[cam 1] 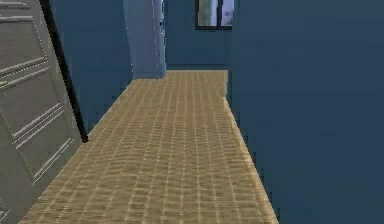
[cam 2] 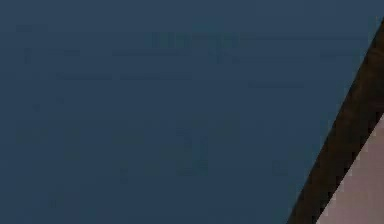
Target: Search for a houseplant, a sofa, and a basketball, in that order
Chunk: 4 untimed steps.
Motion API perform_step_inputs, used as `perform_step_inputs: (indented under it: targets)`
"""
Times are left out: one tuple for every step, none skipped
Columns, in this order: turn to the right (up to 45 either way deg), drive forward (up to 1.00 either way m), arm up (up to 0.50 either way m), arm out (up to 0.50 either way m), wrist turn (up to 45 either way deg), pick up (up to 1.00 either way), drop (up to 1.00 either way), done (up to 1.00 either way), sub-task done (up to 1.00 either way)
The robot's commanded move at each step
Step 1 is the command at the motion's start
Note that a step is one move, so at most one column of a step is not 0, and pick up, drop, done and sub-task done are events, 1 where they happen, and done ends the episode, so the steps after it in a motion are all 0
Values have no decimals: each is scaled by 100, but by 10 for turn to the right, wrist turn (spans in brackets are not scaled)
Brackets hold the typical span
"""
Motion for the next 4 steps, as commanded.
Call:
perform_step_inputs:
  targets:
    - [0,100,0,0,0,0,0,0,0]
    - [0,100,0,0,0,0,0,0,0]
    - [30,0,0,0,0,0,0,0,0]
    - [0,100,0,0,0,0,0,0,0]
